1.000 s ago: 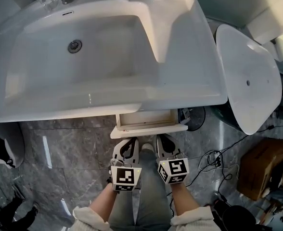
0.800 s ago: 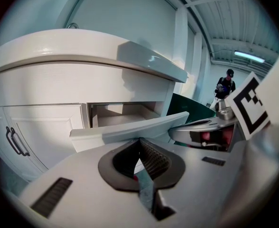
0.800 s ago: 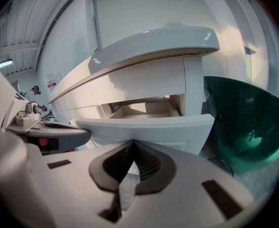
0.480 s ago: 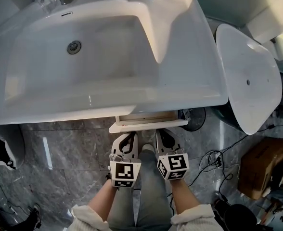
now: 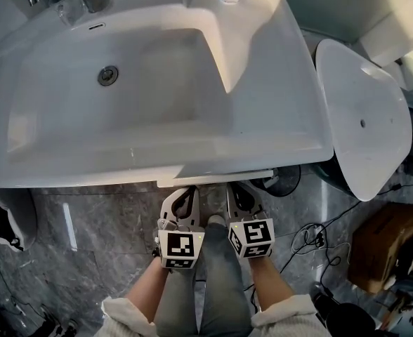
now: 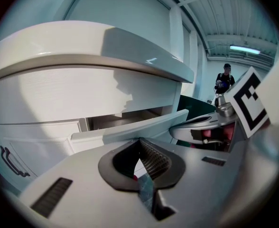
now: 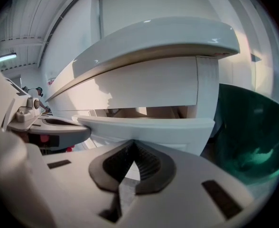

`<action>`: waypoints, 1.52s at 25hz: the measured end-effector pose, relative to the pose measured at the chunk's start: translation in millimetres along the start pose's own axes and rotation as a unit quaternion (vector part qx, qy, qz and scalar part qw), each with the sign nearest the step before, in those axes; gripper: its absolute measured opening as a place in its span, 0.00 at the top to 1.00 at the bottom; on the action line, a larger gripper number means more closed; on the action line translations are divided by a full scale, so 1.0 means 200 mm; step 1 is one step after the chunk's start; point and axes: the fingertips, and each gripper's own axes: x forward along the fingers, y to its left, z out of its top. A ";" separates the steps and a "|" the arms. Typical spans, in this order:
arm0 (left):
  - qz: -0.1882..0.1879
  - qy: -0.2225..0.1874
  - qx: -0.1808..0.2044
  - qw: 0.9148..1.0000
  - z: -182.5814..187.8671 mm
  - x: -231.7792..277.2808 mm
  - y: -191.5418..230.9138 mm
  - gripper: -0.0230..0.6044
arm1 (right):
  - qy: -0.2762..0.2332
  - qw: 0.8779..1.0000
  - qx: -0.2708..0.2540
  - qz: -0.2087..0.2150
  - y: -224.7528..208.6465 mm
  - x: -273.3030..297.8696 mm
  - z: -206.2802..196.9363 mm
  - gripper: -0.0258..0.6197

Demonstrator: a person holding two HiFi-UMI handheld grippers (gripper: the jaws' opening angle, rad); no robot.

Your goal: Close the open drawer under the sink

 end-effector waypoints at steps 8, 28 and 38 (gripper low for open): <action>-0.001 -0.009 0.016 1.000 0.04 0.06 0.04 0.94 | -0.011 1.000 -0.007 -0.004 -0.02 0.06 0.05 0.94; -0.005 -0.014 0.045 0.999 0.12 0.17 0.11 0.94 | -0.018 1.000 -0.014 -0.014 -0.08 0.19 0.14 0.94; 0.020 -0.024 0.021 0.999 0.14 0.10 0.12 0.94 | -0.011 1.000 -0.023 -0.004 -0.03 0.15 0.13 0.94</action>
